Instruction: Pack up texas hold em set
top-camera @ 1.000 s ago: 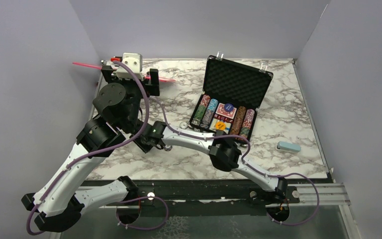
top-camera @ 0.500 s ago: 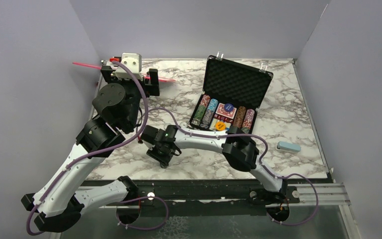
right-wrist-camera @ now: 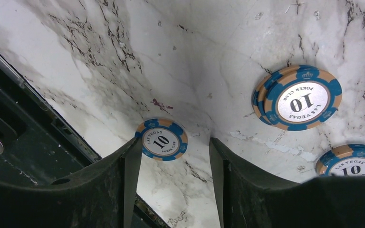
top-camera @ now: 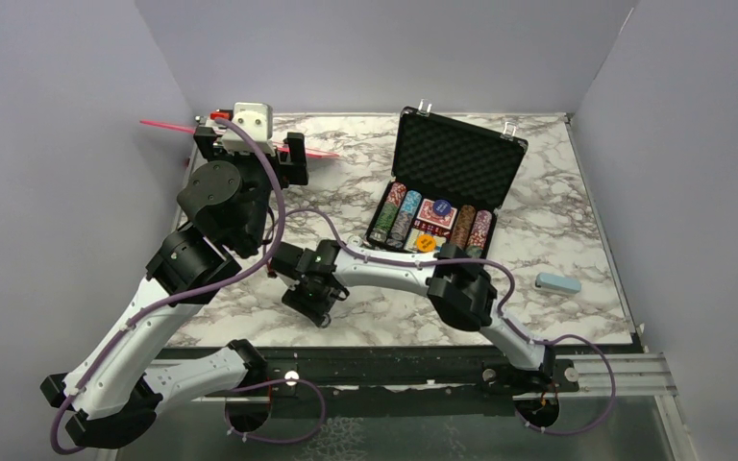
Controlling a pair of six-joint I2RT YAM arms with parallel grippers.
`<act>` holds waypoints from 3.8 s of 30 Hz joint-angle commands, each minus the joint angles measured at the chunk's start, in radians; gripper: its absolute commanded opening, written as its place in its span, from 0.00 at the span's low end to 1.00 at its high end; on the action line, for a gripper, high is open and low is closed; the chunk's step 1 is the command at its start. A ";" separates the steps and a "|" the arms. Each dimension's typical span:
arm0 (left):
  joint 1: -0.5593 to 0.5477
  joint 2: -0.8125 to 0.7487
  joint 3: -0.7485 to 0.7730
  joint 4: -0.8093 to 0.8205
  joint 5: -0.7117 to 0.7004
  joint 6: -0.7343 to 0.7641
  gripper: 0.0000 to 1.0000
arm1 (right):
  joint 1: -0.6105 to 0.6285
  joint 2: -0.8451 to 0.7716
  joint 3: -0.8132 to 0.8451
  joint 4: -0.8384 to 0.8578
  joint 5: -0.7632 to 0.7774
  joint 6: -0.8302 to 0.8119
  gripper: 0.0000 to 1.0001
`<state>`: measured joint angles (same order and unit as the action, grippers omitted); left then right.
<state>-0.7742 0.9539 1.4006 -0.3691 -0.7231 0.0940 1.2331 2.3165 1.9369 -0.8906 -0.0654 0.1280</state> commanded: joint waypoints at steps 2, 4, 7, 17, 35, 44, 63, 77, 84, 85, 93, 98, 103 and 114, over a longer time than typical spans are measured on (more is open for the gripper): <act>0.000 -0.006 0.024 0.002 0.024 -0.007 0.99 | 0.026 0.043 0.044 -0.056 0.030 0.027 0.58; 0.000 -0.004 0.022 0.003 0.022 -0.008 0.99 | 0.033 0.056 0.058 -0.068 0.030 0.033 0.58; 0.000 -0.003 0.019 0.005 0.021 -0.007 0.99 | 0.043 0.067 0.068 -0.080 0.032 0.040 0.58; 0.000 -0.015 0.002 0.006 0.013 -0.004 0.99 | 0.046 0.113 0.071 -0.110 0.080 0.061 0.55; 0.000 -0.019 0.010 0.008 0.007 -0.002 0.99 | 0.045 0.073 0.227 -0.140 0.242 0.104 0.43; 0.000 -0.020 0.020 0.008 0.005 -0.002 0.99 | 0.018 0.038 0.262 -0.107 0.289 0.128 0.46; 0.000 -0.018 -0.003 0.020 0.000 0.008 0.99 | 0.032 0.081 0.159 -0.124 0.060 0.070 0.63; 0.000 -0.024 -0.009 0.022 -0.006 0.022 0.99 | 0.036 0.134 0.176 -0.144 0.065 0.064 0.57; 0.000 -0.028 -0.019 0.026 -0.006 0.024 0.99 | 0.037 0.161 0.173 -0.171 0.109 0.095 0.42; 0.000 -0.028 -0.020 0.026 -0.006 0.024 0.99 | 0.037 0.160 0.178 -0.173 0.114 0.096 0.41; 0.000 -0.029 -0.019 0.027 -0.008 0.024 0.99 | 0.037 0.102 0.274 -0.184 0.198 0.107 0.44; 0.001 -0.029 -0.012 0.028 -0.008 0.017 0.99 | 0.030 0.065 0.313 -0.185 0.247 0.115 0.46; 0.000 -0.028 -0.009 0.028 -0.005 0.013 0.99 | 0.012 0.053 0.308 -0.166 0.289 0.127 0.46; 0.000 -0.025 -0.009 0.026 -0.004 0.009 0.99 | -0.035 0.059 0.261 -0.078 0.323 0.166 0.46</act>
<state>-0.7742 0.9386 1.3849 -0.3614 -0.7231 0.1093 1.2068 2.4081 2.2112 -1.0138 0.2180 0.2672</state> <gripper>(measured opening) 0.990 0.462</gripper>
